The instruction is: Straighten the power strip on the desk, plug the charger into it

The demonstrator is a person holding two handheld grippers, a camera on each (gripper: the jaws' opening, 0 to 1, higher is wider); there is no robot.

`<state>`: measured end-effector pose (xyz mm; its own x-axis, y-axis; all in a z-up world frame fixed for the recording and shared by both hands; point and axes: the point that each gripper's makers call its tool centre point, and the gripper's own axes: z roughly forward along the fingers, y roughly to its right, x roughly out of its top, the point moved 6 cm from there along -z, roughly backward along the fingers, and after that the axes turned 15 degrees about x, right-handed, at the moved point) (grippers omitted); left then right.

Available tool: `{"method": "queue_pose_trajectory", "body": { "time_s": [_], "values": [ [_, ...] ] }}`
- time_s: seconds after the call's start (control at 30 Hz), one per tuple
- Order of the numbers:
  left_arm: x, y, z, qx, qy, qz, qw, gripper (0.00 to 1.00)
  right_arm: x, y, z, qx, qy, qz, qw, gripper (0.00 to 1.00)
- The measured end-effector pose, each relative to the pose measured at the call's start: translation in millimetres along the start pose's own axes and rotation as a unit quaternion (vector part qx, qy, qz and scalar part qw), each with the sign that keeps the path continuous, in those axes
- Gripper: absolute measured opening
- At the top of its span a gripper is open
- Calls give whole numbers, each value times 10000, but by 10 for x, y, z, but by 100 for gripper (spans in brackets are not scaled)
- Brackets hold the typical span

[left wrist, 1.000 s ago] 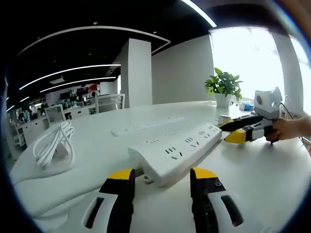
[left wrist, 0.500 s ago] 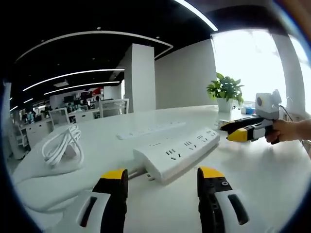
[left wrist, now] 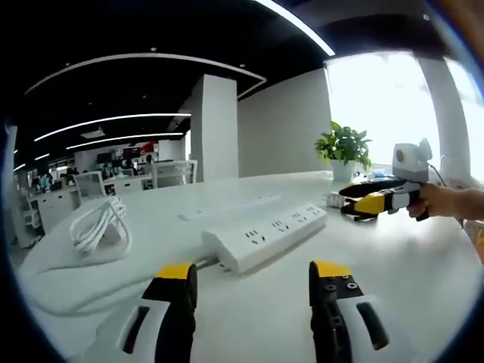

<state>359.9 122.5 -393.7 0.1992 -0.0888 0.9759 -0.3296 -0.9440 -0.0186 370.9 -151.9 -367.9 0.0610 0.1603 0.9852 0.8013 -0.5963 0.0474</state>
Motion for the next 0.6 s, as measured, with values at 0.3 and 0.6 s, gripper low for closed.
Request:
{"method": "queue_pose_trajectory", "body": {
  "time_s": [0.3, 0.6],
  "values": [
    [40, 40, -198, -55, 185, 198, 9996, 67, 30, -66, -127, 132, 134, -171, 9997, 57],
    [100, 119, -426, -191, 376, 387, 9984, 72, 83, -135, -285, 187, 207, -460, 9986, 65]
  ]
}}
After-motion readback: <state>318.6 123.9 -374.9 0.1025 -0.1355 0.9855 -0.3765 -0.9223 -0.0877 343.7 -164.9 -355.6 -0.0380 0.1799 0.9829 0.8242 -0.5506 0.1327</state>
